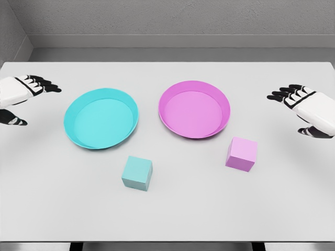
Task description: Place the blocks in the corresponding plates according to their colors
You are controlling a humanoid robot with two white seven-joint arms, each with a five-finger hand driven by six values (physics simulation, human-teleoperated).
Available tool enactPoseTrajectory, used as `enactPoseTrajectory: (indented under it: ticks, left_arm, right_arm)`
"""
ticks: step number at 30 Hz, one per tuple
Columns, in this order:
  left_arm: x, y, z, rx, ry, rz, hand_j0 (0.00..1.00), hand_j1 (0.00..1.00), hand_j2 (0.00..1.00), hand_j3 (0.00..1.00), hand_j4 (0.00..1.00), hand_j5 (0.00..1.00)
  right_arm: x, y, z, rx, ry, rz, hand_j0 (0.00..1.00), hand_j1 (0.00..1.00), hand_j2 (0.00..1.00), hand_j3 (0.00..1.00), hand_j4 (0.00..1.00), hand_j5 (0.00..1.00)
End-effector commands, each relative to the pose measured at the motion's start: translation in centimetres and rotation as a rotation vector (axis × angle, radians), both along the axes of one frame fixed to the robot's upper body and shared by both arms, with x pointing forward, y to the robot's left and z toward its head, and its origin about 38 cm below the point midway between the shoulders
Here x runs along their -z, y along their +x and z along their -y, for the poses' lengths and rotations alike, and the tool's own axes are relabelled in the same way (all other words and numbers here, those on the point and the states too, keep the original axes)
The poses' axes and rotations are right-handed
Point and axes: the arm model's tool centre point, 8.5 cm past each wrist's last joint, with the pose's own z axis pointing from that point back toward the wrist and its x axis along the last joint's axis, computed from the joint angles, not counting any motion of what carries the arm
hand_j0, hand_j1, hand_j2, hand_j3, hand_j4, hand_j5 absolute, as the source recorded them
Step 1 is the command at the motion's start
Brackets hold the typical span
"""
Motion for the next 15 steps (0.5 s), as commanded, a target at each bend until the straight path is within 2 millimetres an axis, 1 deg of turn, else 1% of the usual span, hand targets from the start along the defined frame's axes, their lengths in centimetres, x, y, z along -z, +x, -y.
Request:
enactPoseTrajectory:
  ticks: [1, 4, 6, 7, 10, 12, 14, 15]
  left_arm:
    - [-0.1, 0.0, 0.1, 0.003, -0.006, 0.003, 1.0, 1.0, 1.0, 1.0, 1.0, 1.0]
    - [-0.2, -0.1, 0.7, 0.018, -0.008, 0.005, 1.0, 1.0, 1.0, 1.0, 1.0, 1.0]
    - [0.2, -0.9, 2.3, 0.07, -0.008, 0.0, 1.0, 1.0, 1.0, 1.0, 1.0, 1.0]
    - [0.3, -1.1, 3.1, 0.093, -0.003, 0.003, 1.0, 1.0, 1.0, 1.0, 1.0, 1.0]
    - [1.0, -2.3, 5.2, 0.165, 0.019, 0.002, 1.0, 1.0, 1.0, 1.0, 1.0, 1.0]
    - [1.7, -2.9, 6.7, 0.204, 0.004, -0.005, 1.0, 1.0, 1.0, 1.0, 1.0, 1.0]
    - [2.2, -3.4, 8.1, 0.241, -0.015, -0.013, 1.0, 1.0, 1.0, 1.0, 1.0, 1.0]
    - [2.4, -3.7, 8.7, 0.26, -0.019, -0.018, 1.0, 1.0, 1.0, 1.0, 1.0, 1.0]
  right_arm:
    - [-0.1, 0.0, 0.0, -0.001, 0.001, 0.0, 1.0, 1.0, 1.0, 1.0, 1.0, 1.0]
    - [-0.4, 0.1, -0.1, -0.011, 0.007, 0.007, 1.0, 1.0, 1.0, 1.0, 1.0, 1.0]
    - [-0.7, 0.3, -0.6, -0.043, 0.013, 0.01, 1.0, 1.0, 1.0, 1.0, 1.0, 1.0]
    - [-0.5, 0.4, -0.8, -0.049, -0.016, -0.029, 1.0, 1.0, 1.0, 1.0, 1.0, 1.0]
    - [-0.5, 0.7, -2.2, -0.145, -0.095, -0.119, 1.0, 1.0, 1.0, 1.0, 1.0, 1.0]
    - [-0.2, 1.1, -4.1, -0.242, -0.198, -0.213, 1.0, 1.0, 1.0, 1.0, 1.0, 1.0]
    - [0.2, 1.4, -5.5, -0.299, -0.263, -0.266, 1.0, 1.0, 1.0, 1.0, 1.0, 1.0]
    - [0.3, 1.3, -5.9, -0.335, -0.292, -0.28, 1.0, 1.0, 1.0, 1.0, 1.0, 1.0]
